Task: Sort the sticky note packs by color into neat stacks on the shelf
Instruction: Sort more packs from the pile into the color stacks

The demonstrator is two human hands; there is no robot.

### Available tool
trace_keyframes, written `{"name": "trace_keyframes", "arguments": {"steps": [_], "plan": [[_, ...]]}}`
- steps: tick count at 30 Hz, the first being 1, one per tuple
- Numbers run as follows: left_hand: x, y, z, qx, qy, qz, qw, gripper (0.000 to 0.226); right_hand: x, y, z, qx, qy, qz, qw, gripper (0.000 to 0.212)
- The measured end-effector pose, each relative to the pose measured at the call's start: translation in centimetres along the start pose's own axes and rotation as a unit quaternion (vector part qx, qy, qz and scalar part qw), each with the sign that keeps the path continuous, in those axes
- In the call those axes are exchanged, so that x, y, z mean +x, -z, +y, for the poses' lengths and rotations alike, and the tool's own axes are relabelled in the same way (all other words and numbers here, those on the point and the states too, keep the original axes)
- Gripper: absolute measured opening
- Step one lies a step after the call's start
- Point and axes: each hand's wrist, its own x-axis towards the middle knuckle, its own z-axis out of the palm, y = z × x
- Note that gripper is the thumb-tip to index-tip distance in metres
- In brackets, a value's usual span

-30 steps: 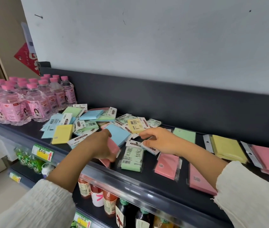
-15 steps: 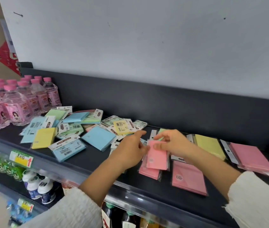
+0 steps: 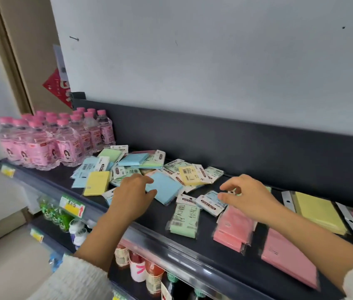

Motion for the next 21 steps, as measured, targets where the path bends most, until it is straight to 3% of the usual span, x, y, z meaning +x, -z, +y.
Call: {"name": "trace_keyframes", "arguments": {"steps": [4,7,16,21], "plan": [[-1.1,2.0,-3.9,0.081,0.092,-0.084,0.989,0.066,1.1,-1.7,-4.2,0.041,0.066,-0.065,0.995,0.024],[-1.6,2.7,-5.7,0.092,0.115,-0.128,0.981,0.078,2.2,-4.0,-6.5,0.047,0.083,-0.114,0.989,0.028],[-1.2,2.7,-7.6,0.068,0.107,-0.106,0.986,0.074,6.0,-8.6,-9.7,-0.009,0.089,-0.147,0.985,0.053],[0.5,3.0,-9.0,0.115,0.151,0.014,0.982,0.062,7.2,-9.2,-9.2,-0.010,0.059,-0.164,0.985,0.052]]}}
